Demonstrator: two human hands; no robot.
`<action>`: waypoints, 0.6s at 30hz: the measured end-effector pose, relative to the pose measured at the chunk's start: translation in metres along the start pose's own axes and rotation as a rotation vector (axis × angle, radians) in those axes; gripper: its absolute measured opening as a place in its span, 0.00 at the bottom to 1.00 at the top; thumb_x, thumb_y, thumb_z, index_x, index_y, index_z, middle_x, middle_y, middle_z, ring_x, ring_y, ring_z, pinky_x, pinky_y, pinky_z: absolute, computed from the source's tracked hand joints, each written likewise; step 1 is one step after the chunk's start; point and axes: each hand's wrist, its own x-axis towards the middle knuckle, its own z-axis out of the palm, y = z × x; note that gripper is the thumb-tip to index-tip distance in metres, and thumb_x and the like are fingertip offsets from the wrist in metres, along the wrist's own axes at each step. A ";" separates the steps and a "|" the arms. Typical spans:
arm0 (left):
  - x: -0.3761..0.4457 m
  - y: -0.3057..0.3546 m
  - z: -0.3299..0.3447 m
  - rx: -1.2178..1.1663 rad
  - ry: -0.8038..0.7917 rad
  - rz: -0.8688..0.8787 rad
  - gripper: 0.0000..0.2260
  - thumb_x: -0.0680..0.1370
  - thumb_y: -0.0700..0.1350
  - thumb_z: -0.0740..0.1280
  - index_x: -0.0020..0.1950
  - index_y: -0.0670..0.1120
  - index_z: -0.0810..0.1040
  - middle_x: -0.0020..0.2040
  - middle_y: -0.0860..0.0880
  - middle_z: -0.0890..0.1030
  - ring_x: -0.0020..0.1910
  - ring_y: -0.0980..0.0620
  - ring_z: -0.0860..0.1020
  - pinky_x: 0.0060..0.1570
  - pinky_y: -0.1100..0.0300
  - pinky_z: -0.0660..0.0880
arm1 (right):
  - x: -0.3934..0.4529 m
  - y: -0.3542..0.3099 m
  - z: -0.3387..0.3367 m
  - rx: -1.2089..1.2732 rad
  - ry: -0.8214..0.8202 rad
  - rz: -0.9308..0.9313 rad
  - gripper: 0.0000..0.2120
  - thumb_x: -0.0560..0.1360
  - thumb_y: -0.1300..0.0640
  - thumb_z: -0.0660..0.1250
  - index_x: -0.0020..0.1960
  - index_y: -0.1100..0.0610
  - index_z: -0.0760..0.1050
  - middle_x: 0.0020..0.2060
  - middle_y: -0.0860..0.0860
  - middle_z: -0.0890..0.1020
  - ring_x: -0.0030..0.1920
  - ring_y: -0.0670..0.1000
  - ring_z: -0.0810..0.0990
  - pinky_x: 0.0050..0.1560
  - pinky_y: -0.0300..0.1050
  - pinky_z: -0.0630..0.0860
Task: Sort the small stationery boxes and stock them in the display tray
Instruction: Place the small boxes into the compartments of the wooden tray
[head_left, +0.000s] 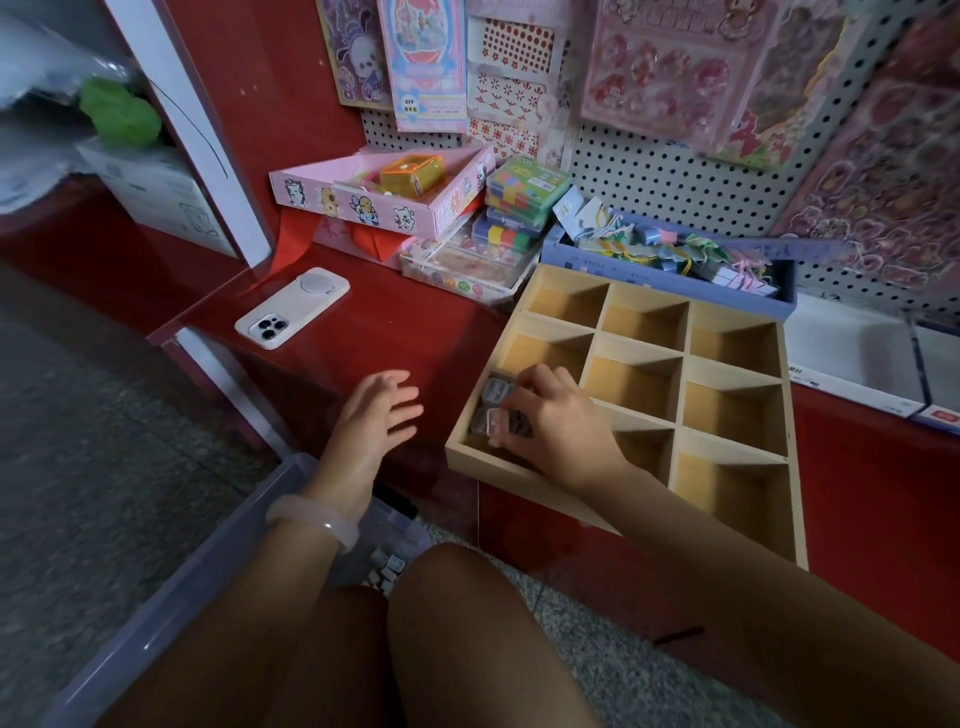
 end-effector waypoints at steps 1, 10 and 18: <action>-0.001 -0.003 -0.003 0.006 0.006 -0.016 0.12 0.84 0.46 0.50 0.61 0.46 0.71 0.60 0.44 0.76 0.54 0.49 0.77 0.53 0.57 0.74 | 0.003 -0.002 0.002 -0.026 -0.008 -0.005 0.19 0.64 0.48 0.77 0.48 0.60 0.80 0.48 0.58 0.78 0.47 0.60 0.75 0.43 0.53 0.76; -0.008 -0.014 -0.009 0.095 -0.011 -0.013 0.09 0.82 0.44 0.56 0.59 0.50 0.73 0.57 0.49 0.77 0.58 0.51 0.76 0.60 0.55 0.71 | 0.010 -0.008 0.000 -0.063 -0.072 0.048 0.23 0.69 0.46 0.72 0.58 0.59 0.75 0.56 0.56 0.74 0.56 0.59 0.71 0.56 0.52 0.70; -0.014 -0.018 -0.010 0.111 -0.042 -0.004 0.10 0.82 0.42 0.57 0.53 0.56 0.74 0.55 0.53 0.78 0.56 0.58 0.76 0.57 0.60 0.71 | 0.016 -0.014 0.005 -0.094 -0.075 0.061 0.21 0.69 0.47 0.72 0.52 0.61 0.75 0.51 0.58 0.75 0.53 0.61 0.73 0.50 0.53 0.71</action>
